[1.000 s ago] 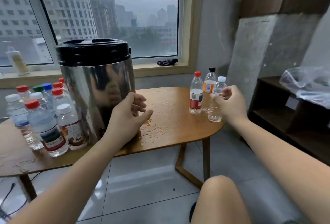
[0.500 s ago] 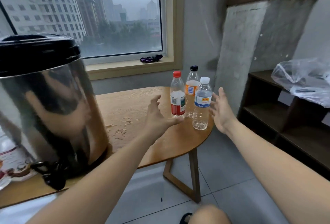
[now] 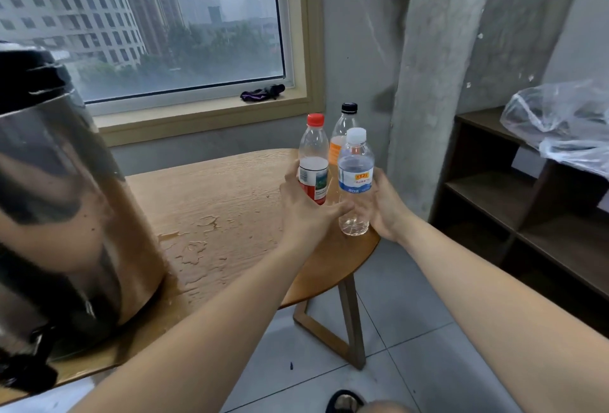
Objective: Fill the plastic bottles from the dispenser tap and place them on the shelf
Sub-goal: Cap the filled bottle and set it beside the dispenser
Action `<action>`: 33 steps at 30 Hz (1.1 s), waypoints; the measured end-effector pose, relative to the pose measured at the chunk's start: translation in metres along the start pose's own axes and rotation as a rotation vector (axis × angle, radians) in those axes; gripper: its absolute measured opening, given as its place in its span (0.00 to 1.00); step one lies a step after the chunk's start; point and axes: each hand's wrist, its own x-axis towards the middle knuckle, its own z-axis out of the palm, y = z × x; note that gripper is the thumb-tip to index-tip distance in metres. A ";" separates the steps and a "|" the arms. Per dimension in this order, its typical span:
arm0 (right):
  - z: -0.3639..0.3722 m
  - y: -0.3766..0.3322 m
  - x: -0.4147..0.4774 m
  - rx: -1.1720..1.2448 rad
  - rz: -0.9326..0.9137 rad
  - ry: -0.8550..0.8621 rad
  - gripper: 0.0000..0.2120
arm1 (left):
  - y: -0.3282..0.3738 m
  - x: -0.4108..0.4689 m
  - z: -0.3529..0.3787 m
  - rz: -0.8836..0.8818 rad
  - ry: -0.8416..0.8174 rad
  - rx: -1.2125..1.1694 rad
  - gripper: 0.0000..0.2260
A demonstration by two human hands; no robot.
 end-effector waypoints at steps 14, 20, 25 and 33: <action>0.096 0.024 -0.041 -0.025 0.064 -0.135 0.25 | -0.020 -0.054 -0.090 -0.023 0.103 0.019 0.58; 0.157 0.037 -0.068 -0.030 0.058 -0.151 0.23 | -0.030 -0.077 -0.132 -0.059 0.142 0.017 0.55; 0.185 0.045 -0.088 -0.041 0.012 -0.098 0.15 | -0.039 -0.080 -0.149 -0.055 0.154 0.042 0.42; 0.194 0.050 -0.093 -0.157 -0.060 -0.092 0.19 | -0.042 -0.083 -0.153 -0.081 0.142 0.077 0.40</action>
